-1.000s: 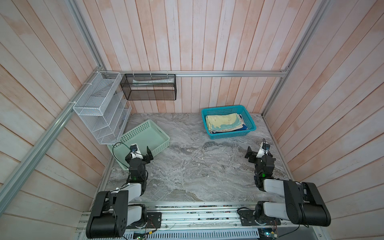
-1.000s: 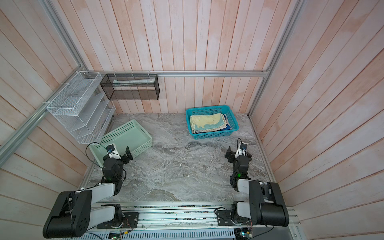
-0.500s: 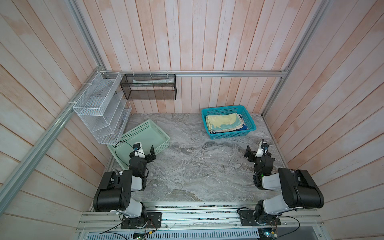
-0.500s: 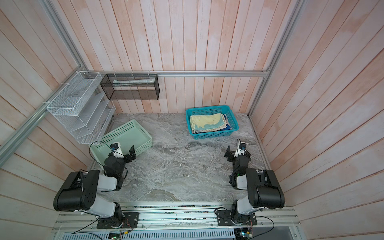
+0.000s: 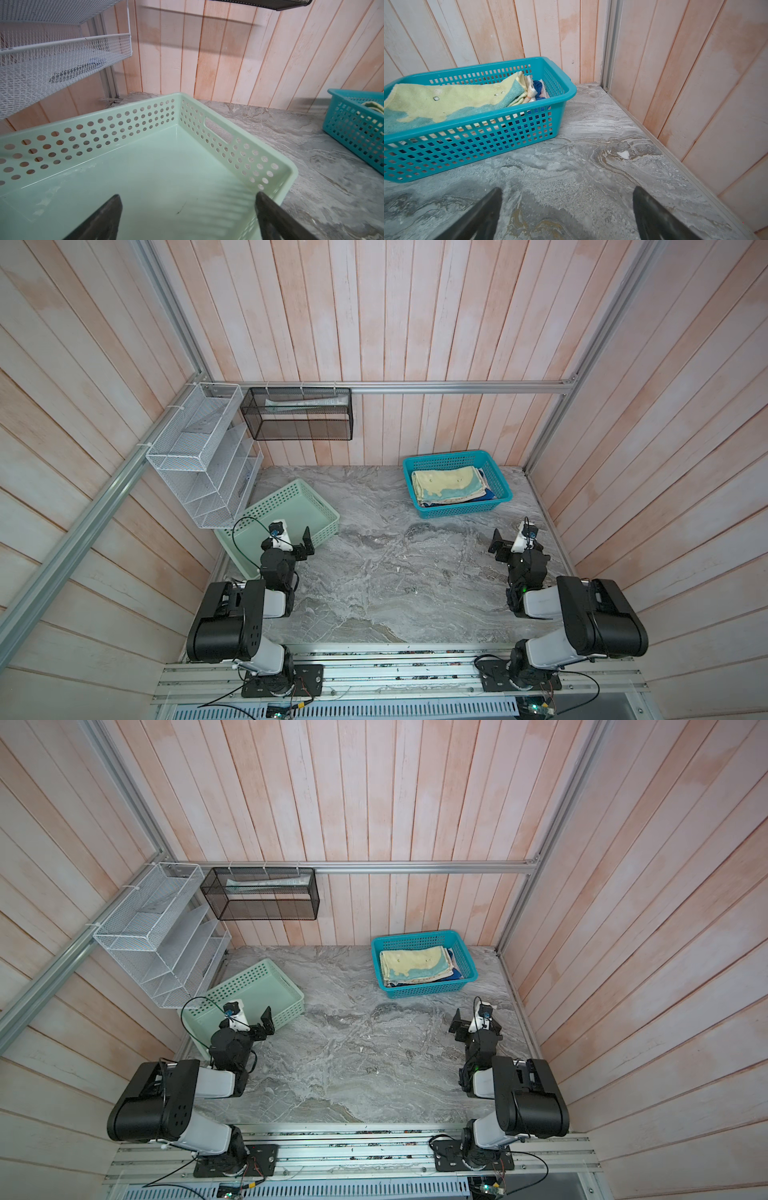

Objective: Fold and stack the towels

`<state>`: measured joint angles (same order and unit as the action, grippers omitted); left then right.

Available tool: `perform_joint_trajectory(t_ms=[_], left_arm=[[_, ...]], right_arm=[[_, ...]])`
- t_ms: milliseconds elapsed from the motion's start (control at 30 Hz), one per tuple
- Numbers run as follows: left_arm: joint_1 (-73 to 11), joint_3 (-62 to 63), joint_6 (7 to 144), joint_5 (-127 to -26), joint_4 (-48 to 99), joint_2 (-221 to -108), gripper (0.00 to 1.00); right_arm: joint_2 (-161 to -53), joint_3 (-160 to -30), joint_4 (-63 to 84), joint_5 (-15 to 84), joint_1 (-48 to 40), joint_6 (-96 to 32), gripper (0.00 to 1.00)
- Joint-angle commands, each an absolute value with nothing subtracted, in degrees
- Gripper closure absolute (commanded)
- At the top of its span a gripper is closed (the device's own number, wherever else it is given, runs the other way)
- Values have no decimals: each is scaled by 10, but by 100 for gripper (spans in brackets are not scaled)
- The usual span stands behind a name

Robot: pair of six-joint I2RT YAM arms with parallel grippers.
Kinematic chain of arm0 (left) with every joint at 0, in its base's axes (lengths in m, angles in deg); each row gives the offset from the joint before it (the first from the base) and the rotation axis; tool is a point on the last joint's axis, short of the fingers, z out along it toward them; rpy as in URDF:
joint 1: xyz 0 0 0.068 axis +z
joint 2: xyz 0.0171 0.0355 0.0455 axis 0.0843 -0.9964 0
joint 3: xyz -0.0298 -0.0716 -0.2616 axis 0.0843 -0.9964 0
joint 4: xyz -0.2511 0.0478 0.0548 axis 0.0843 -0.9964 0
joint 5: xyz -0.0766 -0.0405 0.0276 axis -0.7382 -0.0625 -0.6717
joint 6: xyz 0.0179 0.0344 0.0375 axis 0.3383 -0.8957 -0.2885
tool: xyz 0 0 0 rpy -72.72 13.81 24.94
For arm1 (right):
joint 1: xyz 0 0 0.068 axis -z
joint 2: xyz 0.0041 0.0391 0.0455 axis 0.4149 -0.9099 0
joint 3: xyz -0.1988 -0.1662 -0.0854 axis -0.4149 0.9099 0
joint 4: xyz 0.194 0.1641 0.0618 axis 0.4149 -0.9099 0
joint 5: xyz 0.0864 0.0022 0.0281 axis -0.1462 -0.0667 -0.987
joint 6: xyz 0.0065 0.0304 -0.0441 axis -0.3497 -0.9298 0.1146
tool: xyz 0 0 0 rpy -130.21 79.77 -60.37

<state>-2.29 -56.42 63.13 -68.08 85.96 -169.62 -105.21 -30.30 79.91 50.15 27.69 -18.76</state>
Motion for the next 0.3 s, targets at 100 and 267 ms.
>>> perform_joint_trajectory(t_ms=[100,267], left_arm=[[-40,-543,605,-651,839,-1707,0],[-40,-545,606,-651,840,-1706,0]], right_arm=[[-1054,-312,800,497,275,-182,2],[-1054,-312,800,498,274,-183,2]])
